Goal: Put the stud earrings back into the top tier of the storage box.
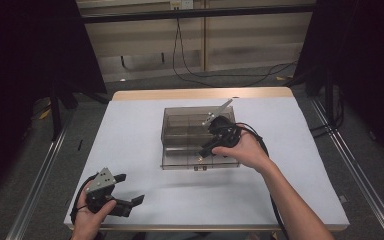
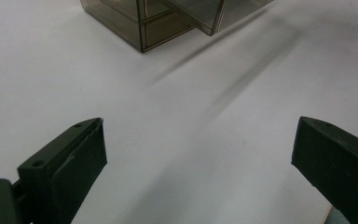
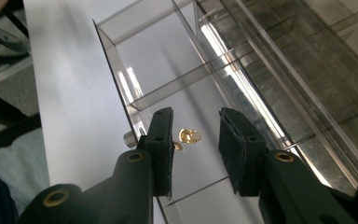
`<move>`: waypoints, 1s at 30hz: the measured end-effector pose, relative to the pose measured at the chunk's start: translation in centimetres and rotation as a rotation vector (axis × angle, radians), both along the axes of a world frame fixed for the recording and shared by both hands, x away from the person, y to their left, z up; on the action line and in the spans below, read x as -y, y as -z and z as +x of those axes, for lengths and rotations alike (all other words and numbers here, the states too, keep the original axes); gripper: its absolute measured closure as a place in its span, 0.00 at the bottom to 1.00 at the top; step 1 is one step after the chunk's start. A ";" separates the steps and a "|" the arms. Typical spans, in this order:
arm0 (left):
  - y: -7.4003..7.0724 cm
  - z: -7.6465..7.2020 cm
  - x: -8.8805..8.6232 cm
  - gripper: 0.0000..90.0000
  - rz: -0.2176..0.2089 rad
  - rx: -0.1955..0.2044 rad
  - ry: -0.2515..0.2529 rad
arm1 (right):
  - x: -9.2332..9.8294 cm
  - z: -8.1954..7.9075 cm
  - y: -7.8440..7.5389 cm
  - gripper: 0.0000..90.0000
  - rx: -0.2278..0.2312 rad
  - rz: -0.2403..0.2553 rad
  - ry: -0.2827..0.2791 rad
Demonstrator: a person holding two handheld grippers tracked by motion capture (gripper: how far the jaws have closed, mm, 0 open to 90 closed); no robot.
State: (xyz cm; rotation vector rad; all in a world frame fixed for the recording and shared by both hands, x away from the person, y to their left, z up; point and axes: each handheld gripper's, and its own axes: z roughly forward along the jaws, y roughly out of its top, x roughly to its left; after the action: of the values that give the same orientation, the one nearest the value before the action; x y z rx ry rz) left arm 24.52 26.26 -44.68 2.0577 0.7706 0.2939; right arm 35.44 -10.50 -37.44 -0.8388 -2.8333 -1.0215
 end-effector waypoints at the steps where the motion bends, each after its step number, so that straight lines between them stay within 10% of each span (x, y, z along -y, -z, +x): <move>1: 0.0 0.0 0.0 0.03 0.005 -0.001 -0.003 | 0.2 -0.1 -0.1 0.71 0.006 0.013 0.006; 30: 0.0 0.2 0.5 0.03 -0.020 -0.008 -0.009 | 9.1 -5.7 0.6 0.51 0.133 0.289 0.281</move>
State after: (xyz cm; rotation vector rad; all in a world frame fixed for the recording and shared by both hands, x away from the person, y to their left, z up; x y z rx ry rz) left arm 24.72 25.77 -44.71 2.0380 0.7847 0.2821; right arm 29.76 -19.62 -38.04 -1.1957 -2.6203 -1.5290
